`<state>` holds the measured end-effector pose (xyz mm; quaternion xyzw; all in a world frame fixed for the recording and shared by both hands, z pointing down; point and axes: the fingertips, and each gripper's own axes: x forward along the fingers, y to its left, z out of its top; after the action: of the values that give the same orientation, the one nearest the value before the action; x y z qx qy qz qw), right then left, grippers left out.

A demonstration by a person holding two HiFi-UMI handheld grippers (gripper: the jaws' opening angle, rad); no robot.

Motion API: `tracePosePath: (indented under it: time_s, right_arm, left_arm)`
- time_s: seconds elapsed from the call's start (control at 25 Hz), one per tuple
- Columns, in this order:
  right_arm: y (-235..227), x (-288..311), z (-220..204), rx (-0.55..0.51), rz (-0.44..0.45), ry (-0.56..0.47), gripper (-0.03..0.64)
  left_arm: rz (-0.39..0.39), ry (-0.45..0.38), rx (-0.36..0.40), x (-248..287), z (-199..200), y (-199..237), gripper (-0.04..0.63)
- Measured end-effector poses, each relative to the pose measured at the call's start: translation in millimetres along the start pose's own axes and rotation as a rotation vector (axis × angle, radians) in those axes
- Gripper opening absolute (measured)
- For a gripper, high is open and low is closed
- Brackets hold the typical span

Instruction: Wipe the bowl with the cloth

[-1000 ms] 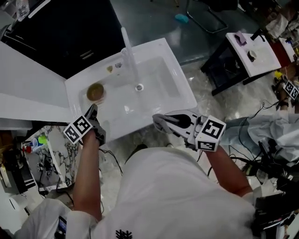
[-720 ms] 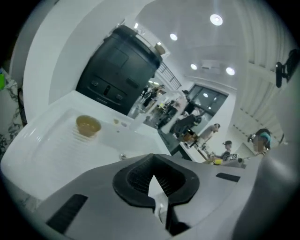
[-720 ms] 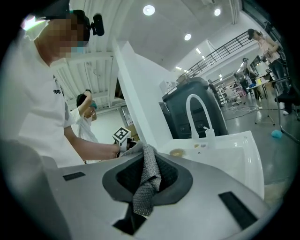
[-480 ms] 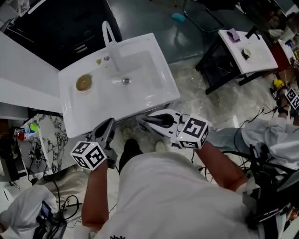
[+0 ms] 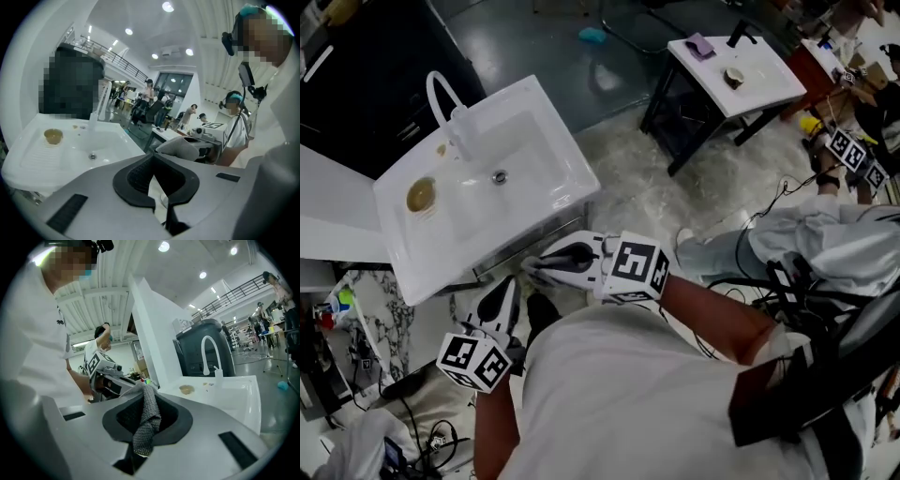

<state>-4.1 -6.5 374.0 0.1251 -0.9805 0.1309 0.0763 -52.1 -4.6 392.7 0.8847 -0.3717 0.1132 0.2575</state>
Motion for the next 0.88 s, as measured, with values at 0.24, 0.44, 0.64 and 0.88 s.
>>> tracePosePath:
  time_s: [0.24, 0.44, 0.64, 0.88]
  right_arm:
    - [3.2, -5.0, 6.6, -0.021, -0.013, 0.000, 0.035]
    - [8.5, -4.6, 7.3, -0.036, -0.015, 0.005, 0.035]
    - [8.1, -2.1, 10.0, -0.048, -0.017, 0.006, 0.035]
    - [6.4, 4.1, 12.6, -0.069, -0.009, 0.009, 0.037]
  left_arm:
    - [-0.049, 0.009, 0.004, 9.1, -1.4, -10.6, 0.011]
    - [-0.076, 0.018, 0.019, 13.2, -2.3, -14.3, 0.011]
    - [-0.084, 0.024, 0.021, 15.4, -3.1, -10.9, 0.011]
    - [-0.076, 0.033, 0.016, 16.5, -5.7, -3.9, 0.011]
